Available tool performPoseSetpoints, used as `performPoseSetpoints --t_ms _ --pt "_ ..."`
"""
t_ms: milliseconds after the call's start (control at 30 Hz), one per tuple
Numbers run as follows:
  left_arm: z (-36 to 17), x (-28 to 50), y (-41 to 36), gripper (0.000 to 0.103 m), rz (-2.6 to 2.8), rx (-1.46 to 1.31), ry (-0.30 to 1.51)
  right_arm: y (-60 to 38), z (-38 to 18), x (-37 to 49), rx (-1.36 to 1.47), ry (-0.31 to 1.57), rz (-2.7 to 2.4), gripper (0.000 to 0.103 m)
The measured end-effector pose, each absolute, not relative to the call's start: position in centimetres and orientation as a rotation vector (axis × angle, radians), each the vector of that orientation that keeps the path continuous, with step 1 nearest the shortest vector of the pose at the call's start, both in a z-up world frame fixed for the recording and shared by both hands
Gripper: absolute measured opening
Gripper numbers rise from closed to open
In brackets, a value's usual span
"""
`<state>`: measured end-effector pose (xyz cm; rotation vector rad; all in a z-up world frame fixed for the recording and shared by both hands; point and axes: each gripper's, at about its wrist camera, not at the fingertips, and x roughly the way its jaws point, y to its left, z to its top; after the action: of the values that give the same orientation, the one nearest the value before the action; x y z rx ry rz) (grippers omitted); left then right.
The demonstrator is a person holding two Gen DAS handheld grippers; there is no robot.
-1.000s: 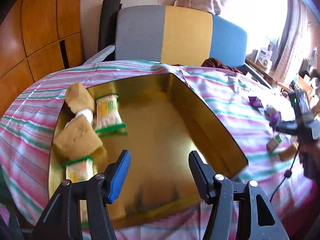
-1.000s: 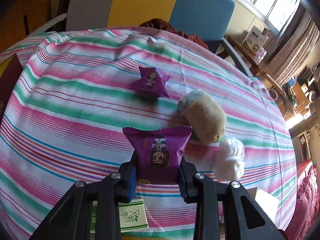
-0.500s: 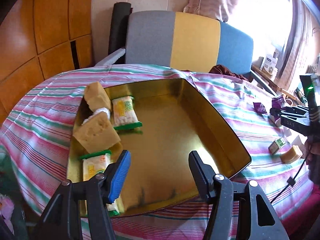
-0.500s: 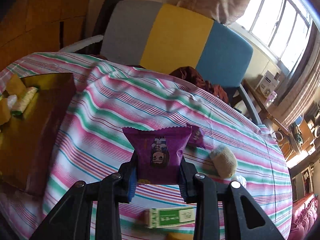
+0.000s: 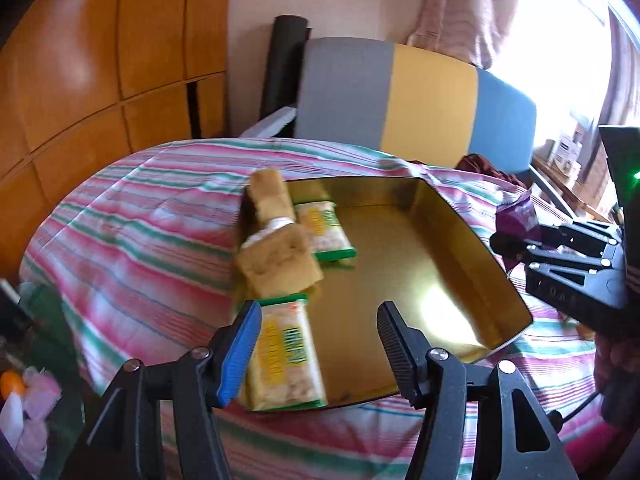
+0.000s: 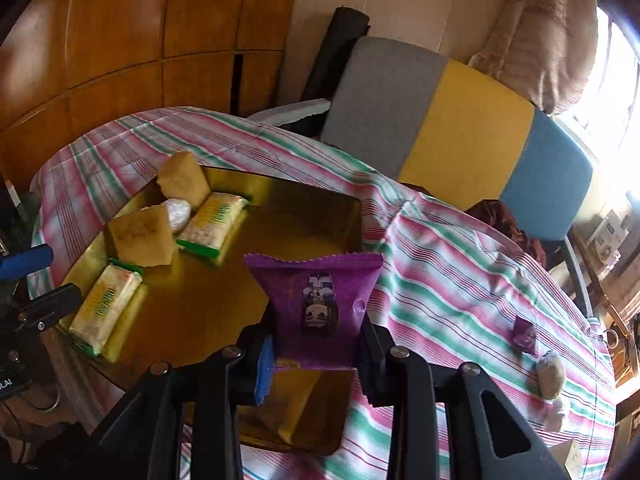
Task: Organize objects
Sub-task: 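Carry the purple candy into the gold tray and open the right tool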
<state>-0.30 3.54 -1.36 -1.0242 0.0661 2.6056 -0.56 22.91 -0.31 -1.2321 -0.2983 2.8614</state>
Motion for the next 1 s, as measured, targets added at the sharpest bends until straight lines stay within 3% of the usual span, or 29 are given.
performPoseSetpoints --t_ms 733,1000 --pt "-3.4 -1.8 -2.7 0.061 2.684 -1.119 -0.079 15.9 -5.3 -7.1 -1.520 -0.342 2.790 0.033" --pt "-3.6 -1.9 -3.0 0.065 2.693 -1.130 -0.075 14.5 -8.4 -12.4 -1.752 -0.146 2.728 0.038"
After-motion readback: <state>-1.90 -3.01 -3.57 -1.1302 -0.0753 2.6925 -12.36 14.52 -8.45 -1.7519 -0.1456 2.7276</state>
